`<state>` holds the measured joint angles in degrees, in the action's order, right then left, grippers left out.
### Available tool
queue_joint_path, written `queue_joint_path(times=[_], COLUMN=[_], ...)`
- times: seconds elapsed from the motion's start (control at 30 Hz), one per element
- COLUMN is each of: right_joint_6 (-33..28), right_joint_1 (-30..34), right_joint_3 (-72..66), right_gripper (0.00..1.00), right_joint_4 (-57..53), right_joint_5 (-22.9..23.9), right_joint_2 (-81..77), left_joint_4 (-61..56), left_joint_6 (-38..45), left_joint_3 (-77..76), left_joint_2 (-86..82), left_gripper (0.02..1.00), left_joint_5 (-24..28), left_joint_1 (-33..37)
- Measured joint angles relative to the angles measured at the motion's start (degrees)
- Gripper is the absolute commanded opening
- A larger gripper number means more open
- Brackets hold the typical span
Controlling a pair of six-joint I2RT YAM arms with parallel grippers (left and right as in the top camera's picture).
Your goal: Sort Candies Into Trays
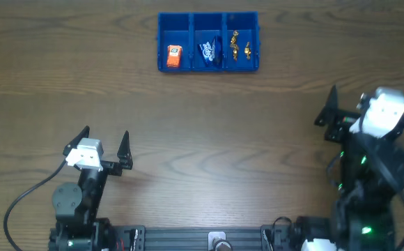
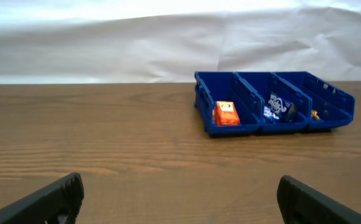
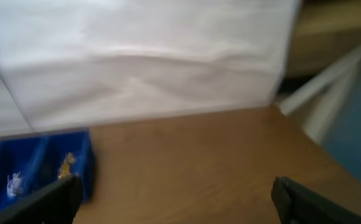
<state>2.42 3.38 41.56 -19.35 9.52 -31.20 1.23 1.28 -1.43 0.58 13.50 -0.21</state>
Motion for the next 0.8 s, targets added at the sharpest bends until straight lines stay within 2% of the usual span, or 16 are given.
queue_joint_path(times=[0.07, 0.23, 0.4, 0.53, 0.8], right_joint_6=[-0.11, 0.22, 2.49, 3.02, 3.04], right_joint_1=[0.0, 0.0, -0.26, -3.65, -3.17], right_joint_3=[-9.99, -21.18, -29.46, -35.76, -41.16], right_gripper=[1.0, 1.0, 1.0, 1.0, 1.0], right_joint_4=[2.58, 5.14, 10.4, 18.03, 15.32], right_joint_5=[-4.24, -8.31, -9.84, -10.64, -9.75], right_joint_2=[7.65, 20.48, 30.38, 30.58, 30.58], left_joint_4=[0.0, 0.0, 0.0, 0.0, 0.0], left_joint_6=[0.0, -0.02, 0.0, 0.0, 0.0], left_joint_3=[0.0, 0.0, 0.0, 0.0, 0.0], left_joint_2=[0.02, 0.0, 0.0, 0.0, 0.0], left_gripper=[0.998, 0.998, 0.998, 0.998, 0.998], left_joint_5=[0.0, 0.0, -0.02, -0.02, 0.0], left_joint_1=[0.0, 0.0, 0.0, 0.0, 0.0])
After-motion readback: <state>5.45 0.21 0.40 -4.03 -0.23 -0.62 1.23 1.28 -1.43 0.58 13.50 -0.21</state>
